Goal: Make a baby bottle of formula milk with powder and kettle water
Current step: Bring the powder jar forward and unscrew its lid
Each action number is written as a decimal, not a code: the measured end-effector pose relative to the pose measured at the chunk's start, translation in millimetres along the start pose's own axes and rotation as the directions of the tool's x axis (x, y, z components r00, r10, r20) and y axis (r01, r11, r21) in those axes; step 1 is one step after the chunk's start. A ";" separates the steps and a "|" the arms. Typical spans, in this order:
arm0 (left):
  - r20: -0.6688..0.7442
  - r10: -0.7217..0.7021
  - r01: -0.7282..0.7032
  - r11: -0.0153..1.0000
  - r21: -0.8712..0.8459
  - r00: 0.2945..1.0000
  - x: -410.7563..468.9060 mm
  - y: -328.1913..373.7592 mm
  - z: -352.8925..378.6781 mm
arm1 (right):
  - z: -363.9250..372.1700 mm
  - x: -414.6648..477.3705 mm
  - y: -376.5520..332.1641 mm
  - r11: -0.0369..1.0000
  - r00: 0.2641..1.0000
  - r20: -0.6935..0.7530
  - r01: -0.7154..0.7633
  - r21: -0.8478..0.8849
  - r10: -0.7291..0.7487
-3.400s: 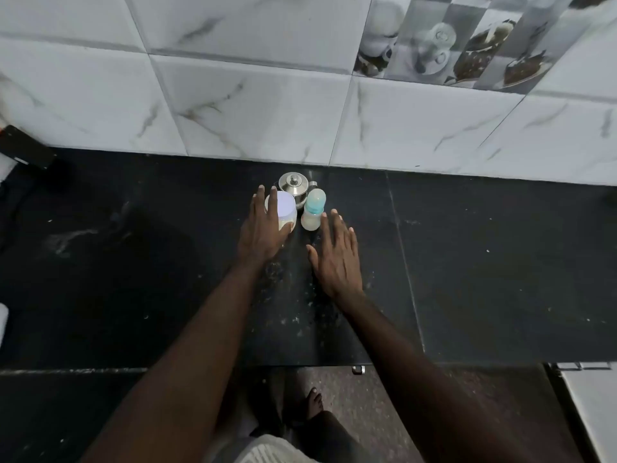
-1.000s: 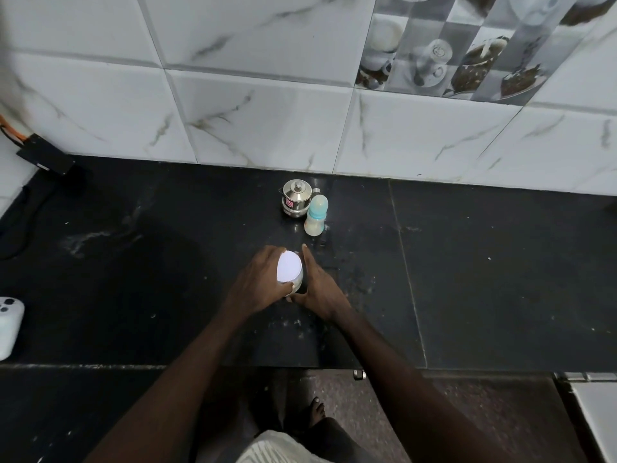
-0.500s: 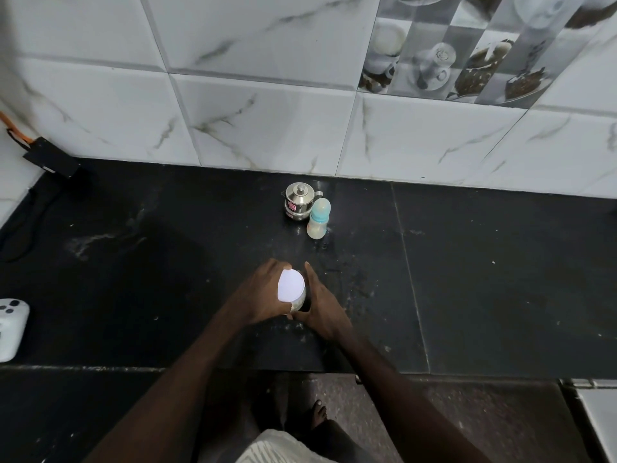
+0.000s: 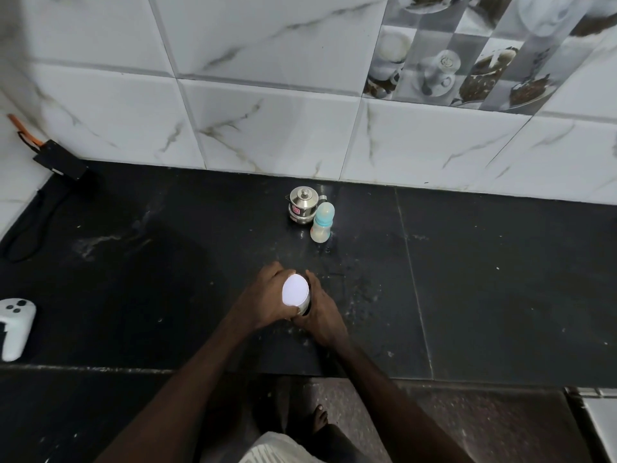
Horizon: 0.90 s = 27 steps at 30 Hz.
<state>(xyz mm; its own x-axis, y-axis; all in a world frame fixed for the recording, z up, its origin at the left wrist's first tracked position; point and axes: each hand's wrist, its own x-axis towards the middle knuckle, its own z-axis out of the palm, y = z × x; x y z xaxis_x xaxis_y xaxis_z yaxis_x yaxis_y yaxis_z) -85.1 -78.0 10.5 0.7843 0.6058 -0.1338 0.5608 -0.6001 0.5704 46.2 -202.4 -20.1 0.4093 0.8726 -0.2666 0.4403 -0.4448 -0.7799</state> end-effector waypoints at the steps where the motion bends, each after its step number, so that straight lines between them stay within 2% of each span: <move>1: -0.002 -0.001 0.001 1.000 0.000 1.000 0.9 0.8 0.7 | 0.3 0.6 0.2 1.000 1.000 0.000 -0.009 0.004 0.009; 10: -0.015 -0.043 0.044 0.999 0.023 0.999 0.9 8.7 -1.0 | 4.5 -0.5 6.6 0.999 0.999 -0.036 -0.029 0.028 0.030; 16: 0.093 -0.040 0.042 0.999 -0.015 0.995 11.9 6.5 -13.7 | -0.4 15.6 0.8 0.996 0.996 0.051 -0.080 0.050 0.077; 24: 0.029 -0.086 0.088 0.993 -0.079 0.996 3.0 10.3 -7.2 | 10.8 7.2 1.6 0.979 0.992 -0.072 -0.084 0.187 0.099; 27: -0.004 -0.178 0.177 0.980 -0.087 0.984 -0.3 18.6 -2.2 | 17.2 7.7 2.2 0.981 0.992 -0.090 -0.076 0.178 0.093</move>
<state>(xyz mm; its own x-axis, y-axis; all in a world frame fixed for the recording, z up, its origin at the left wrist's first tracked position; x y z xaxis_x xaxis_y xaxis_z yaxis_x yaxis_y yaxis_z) -75.4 -88.2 22.9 0.6711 0.7050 -0.2295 0.6652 -0.4359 0.6063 36.6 -193.1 -33.6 0.5190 0.8055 -0.2859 0.2585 -0.4667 -0.8458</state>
